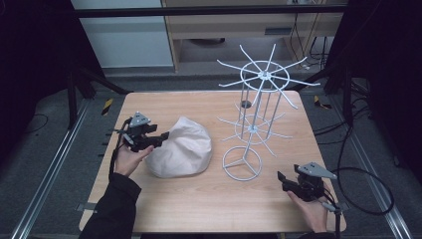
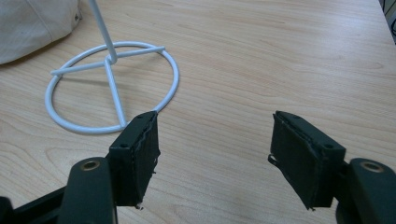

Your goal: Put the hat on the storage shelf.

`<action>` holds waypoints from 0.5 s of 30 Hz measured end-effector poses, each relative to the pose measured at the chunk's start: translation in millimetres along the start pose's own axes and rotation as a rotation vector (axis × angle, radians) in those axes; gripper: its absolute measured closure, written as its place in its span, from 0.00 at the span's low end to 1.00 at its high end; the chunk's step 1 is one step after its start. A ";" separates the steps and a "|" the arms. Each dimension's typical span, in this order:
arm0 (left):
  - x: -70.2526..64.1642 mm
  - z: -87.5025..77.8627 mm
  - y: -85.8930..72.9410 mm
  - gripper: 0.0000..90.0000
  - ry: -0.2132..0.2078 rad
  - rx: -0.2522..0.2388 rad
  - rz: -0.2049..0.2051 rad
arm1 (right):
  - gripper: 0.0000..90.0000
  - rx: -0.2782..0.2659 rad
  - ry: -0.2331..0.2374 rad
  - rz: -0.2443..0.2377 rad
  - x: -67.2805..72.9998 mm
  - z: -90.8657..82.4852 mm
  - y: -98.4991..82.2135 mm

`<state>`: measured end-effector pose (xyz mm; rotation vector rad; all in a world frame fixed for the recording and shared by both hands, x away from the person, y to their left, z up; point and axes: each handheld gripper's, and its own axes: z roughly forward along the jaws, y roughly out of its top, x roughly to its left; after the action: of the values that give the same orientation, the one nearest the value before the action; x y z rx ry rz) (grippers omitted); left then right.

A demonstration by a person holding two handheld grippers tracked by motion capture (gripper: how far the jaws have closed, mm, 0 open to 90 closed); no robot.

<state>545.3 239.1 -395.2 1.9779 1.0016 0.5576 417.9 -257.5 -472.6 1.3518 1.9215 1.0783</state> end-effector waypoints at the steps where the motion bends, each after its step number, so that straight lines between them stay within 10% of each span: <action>1: 0.0 1.7 1.0 0.45 -0.004 0.009 0.002 | 0.36 0.001 0.001 0.000 -0.3 0.1 0.0; 15: 1.8 24.0 5.2 0.53 -0.037 0.085 0.055 | 0.38 0.005 0.010 -0.001 -1.3 0.0 -0.2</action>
<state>565.0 227.4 -404.2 2.0892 0.9647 0.5143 418.3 -258.8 -472.7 1.3501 1.9329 1.0823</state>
